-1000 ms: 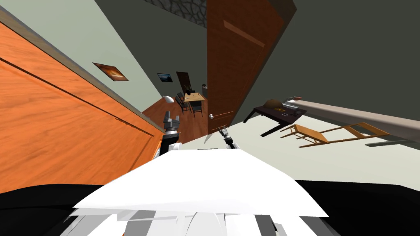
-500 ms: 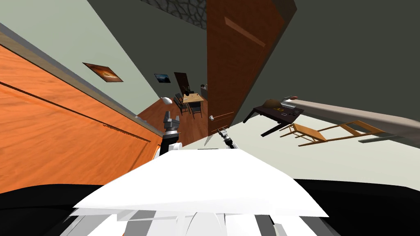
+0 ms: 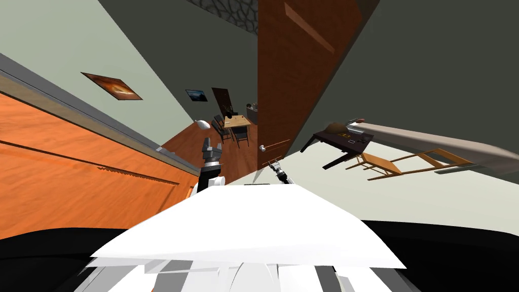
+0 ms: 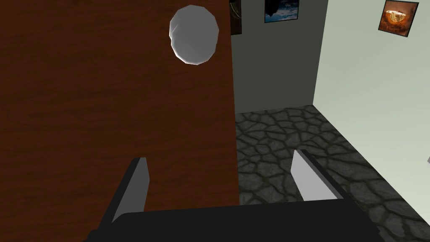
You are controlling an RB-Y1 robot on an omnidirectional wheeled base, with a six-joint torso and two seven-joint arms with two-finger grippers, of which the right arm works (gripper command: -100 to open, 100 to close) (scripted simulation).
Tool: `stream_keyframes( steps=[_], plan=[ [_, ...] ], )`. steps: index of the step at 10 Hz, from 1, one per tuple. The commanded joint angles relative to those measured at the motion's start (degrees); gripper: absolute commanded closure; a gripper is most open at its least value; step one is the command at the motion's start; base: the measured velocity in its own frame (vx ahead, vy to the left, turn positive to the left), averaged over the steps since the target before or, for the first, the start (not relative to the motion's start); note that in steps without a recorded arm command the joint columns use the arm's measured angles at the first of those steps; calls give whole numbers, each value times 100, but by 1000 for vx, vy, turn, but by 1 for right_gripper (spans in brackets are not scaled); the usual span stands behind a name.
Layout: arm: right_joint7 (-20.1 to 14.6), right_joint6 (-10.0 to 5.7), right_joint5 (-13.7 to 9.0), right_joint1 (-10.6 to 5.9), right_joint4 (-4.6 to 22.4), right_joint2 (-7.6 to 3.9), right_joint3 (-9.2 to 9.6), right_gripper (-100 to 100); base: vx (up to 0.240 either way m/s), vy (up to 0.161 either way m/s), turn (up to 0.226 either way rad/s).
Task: Pull the door open
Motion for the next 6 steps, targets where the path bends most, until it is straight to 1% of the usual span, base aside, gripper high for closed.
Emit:
stream_keyframes(
  steps=[1,2,5,6],
  plan=[
    [146,-59,73,-61,188,-13,0,-100,127,55,-61],
    [268,-114,133,-111,355,-21,-1,-100,177,64,-77],
    [501,-218,247,-206,675,-33,-2,-100,163,49,-60],
    [468,-201,221,-208,645,-11,-5,-100,72,20,-9]
  ],
)
